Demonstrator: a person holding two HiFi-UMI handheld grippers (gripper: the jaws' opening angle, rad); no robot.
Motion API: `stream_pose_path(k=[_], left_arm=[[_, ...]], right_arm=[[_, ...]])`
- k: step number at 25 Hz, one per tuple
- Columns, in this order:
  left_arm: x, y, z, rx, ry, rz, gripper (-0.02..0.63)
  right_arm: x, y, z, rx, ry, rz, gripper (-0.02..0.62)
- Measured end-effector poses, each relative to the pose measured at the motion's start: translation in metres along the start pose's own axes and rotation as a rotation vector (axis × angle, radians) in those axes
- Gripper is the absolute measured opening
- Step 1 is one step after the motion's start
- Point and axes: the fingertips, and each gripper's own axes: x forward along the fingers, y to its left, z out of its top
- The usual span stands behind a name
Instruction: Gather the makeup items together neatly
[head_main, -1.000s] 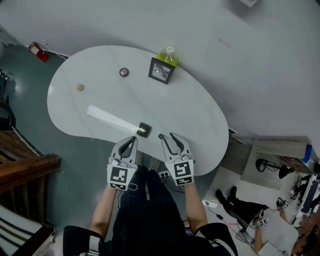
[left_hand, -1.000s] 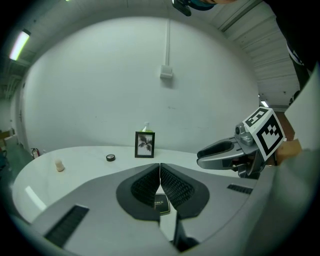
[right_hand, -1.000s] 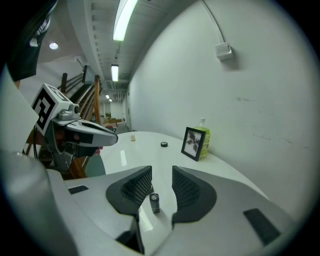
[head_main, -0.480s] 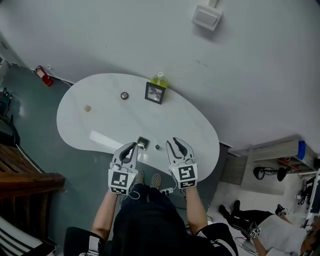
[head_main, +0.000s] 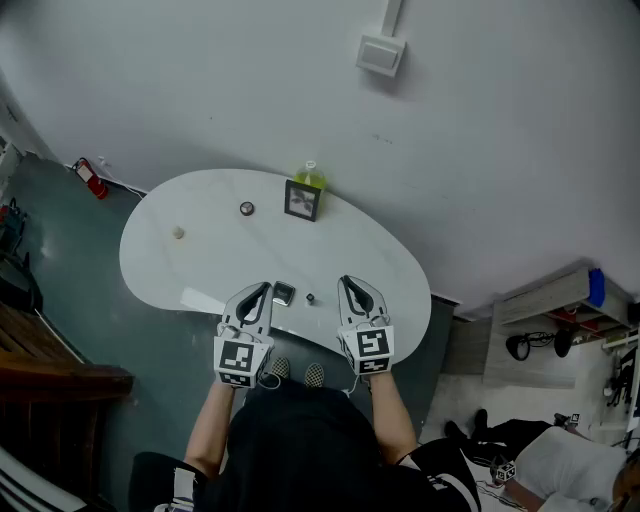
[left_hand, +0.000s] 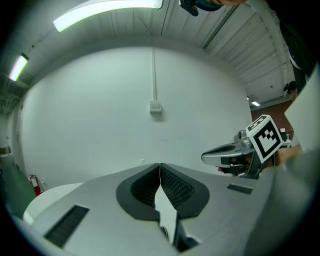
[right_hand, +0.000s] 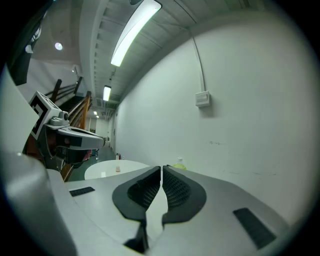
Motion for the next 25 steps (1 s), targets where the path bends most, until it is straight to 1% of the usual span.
stream_pose_path(k=[8,13,18,22,25], left_arm=[[-0.004,-0.002,0.012,0.008,-0.015,0.013,0.020],[-0.002,-0.006,0.003,-0.009,-0.013,-0.019,0.020],[-0.003,0.000,0.001,-0.007,-0.005,0.006,0.020],[-0.001,-0.002,0.000,-0.018,-0.006,-0.003,0.020],[0.001,-0.001,-0.002,-0.011,-0.001,0.007,0.020]], right_arm=[[-0.010,0.005,-0.003,-0.007,0.005,0.001,0.034],[-0.008,0.007,-0.001,-0.012,0.009,0.012,0.034],[-0.007,0.007,-0.006,-0.009,0.014,0.012,0.034],[-0.006,0.007,-0.010,-0.009,0.019,0.021,0.034],[-0.002,0.007,-0.012,-0.008,0.023,0.035,0.034]])
